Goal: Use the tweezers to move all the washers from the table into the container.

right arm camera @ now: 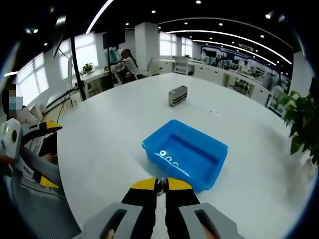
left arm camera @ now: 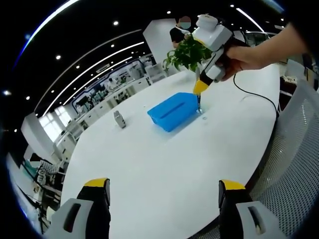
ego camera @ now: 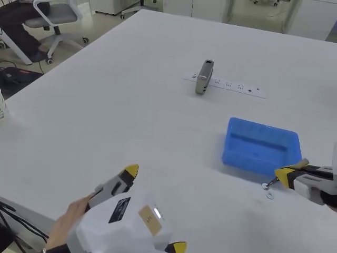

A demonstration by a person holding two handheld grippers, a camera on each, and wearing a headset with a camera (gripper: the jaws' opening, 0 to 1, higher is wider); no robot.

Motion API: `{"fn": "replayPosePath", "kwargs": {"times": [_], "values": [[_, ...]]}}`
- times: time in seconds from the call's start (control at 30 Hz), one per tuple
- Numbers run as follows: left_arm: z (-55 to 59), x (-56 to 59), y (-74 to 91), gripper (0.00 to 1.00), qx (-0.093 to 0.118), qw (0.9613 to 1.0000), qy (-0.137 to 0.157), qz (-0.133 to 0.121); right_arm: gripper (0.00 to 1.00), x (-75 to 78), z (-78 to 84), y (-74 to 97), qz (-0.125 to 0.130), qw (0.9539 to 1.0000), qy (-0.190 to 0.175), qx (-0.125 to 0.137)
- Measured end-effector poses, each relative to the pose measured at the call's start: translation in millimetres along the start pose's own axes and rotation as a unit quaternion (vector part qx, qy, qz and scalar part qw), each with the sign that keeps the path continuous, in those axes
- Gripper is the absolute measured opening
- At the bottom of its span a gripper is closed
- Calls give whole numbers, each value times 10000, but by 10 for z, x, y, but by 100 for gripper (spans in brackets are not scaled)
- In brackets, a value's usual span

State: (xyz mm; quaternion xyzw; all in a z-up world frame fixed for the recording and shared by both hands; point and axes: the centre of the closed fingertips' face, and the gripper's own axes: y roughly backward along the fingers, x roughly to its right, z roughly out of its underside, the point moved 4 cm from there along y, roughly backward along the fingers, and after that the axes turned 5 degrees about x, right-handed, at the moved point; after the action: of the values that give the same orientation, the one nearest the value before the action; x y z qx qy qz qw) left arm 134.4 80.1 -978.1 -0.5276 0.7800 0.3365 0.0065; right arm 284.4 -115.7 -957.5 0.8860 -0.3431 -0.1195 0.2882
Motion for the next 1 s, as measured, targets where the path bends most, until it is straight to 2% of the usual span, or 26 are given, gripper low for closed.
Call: {"fn": "replayPosePath", "kwargs": {"times": [0.27,0.63,1.0], "values": [[-2,1,-1,92,7,10000,10,7,1,57,-92,6,42,9999,65,67],[7,2,-2,92,-19,10000,1,4,1,116,-296,-32,61,9995,181,240],[15,-3,-4,92,-43,10000,12,-8,1,241,-461,-87,150,9987,271,405]]}}
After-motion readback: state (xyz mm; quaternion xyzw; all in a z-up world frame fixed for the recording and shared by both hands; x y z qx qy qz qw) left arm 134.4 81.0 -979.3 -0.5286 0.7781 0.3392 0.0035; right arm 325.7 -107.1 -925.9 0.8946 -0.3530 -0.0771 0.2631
